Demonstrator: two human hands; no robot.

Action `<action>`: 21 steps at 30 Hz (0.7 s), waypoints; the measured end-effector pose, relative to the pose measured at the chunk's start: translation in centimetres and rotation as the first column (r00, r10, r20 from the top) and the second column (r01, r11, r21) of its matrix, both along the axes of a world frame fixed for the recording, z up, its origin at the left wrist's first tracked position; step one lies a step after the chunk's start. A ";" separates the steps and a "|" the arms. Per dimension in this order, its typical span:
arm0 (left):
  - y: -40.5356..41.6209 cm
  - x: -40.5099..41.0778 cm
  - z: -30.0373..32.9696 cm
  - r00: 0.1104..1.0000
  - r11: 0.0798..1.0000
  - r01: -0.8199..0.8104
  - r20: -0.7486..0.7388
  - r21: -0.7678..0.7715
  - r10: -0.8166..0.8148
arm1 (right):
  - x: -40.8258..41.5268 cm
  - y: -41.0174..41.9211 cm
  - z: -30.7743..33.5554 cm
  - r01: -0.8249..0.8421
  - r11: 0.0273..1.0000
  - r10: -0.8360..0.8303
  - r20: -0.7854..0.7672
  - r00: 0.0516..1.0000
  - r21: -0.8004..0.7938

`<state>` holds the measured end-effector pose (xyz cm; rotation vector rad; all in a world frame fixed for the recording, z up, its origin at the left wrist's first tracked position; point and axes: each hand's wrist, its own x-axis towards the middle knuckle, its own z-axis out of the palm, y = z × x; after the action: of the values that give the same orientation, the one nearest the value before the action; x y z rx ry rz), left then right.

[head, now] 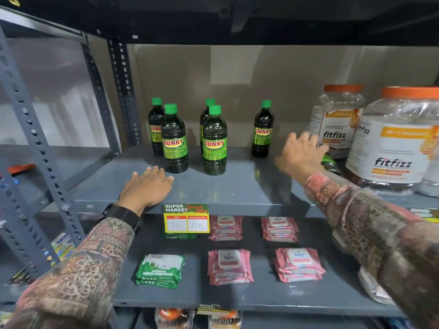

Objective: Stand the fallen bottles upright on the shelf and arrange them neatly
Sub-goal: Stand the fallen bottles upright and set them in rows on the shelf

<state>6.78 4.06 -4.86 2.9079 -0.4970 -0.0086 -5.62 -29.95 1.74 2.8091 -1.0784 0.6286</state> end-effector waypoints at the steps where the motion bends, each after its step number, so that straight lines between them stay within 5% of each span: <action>1: 0.0 -0.1 0.0 1.000 1.000 0.000 0.002 0.000 0.000 | -0.7 -1.1 0.2 0.052 0.998 -0.054 -0.069 0.996 -0.034; 4: 0.0 -0.2 0.0 1.000 1.000 -0.004 0.002 0.001 0.004 | -2.0 -3.5 -0.1 0.158 0.987 -0.152 -0.164 0.975 0.023; 9: -0.2 -0.1 0.0 1.000 1.000 0.007 0.015 0.022 -0.007 | -2.6 -3.5 -0.6 0.155 0.977 -0.145 -0.076 0.986 0.143; 16: -0.1 0.1 -0.1 1.000 1.000 0.000 0.012 0.024 -0.001 | -0.6 1.0 -0.7 -0.136 0.950 0.122 0.069 0.990 0.281; 21: -0.1 0.1 -0.1 1.000 1.000 -0.003 0.014 0.028 0.003 | 1.9 4.1 -1.8 -0.411 0.856 0.246 0.451 0.858 0.313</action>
<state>6.84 3.92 -4.96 2.9385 -0.4988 0.0055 -3.74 -25.81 -0.03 3.3704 -0.8336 1.1835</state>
